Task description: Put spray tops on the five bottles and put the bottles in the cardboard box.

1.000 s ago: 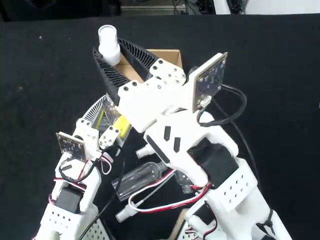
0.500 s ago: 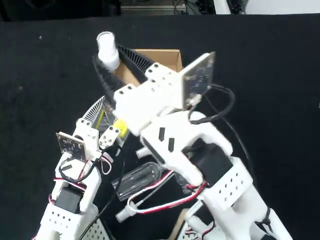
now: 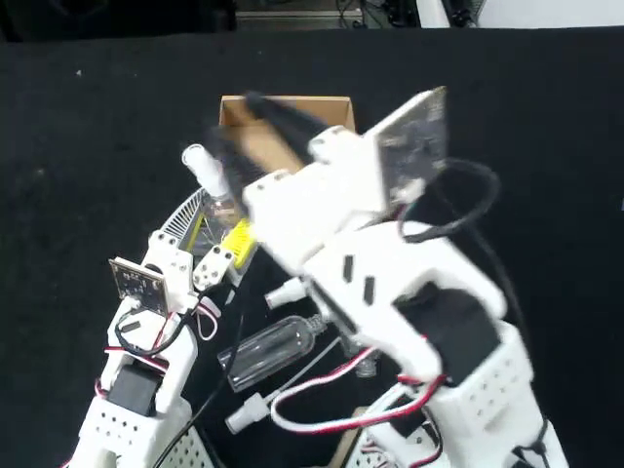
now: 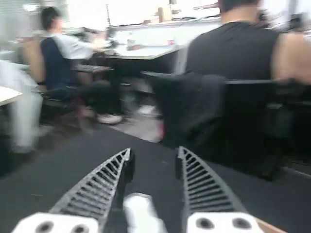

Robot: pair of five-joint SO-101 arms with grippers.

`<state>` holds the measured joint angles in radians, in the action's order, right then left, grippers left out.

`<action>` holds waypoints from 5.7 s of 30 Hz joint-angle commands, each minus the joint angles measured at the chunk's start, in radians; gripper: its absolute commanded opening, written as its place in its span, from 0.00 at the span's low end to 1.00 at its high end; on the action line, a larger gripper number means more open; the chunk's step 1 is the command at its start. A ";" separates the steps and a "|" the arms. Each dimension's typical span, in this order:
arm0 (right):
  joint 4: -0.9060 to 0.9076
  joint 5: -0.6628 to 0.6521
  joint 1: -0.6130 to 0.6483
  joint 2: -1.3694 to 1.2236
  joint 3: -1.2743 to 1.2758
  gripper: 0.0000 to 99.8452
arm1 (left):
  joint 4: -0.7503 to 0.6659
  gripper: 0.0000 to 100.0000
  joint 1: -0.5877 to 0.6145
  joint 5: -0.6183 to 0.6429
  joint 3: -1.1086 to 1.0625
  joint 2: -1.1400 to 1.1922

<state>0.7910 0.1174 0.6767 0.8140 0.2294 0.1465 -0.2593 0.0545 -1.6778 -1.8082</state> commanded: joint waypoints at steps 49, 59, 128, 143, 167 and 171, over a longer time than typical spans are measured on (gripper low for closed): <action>-0.094 -0.328 -0.548 -1.006 0.116 0.01 | -0.008 0.03 -0.004 -0.012 -0.022 -0.006; -0.021 -0.446 -0.598 -0.932 0.122 0.01 | -0.008 0.03 -0.004 -0.012 -0.022 -0.006; 0.247 -0.098 -0.503 -0.647 0.318 0.01 | -0.015 0.03 -0.004 -0.012 -0.022 -0.012; 0.279 -0.115 -0.499 -0.426 0.329 0.16 | -0.183 0.03 0.154 -0.006 -0.022 -0.005; -0.250 -0.044 -0.624 -0.024 0.831 0.18 | -0.896 0.03 0.214 -0.005 0.183 0.896; -0.259 -0.044 -0.620 -0.025 0.839 0.18 | -0.947 0.03 0.200 -0.005 0.321 1.125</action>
<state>0.5669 0.0667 0.0721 0.7511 1.0717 -0.7281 -0.0414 0.0483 -1.5321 -0.8861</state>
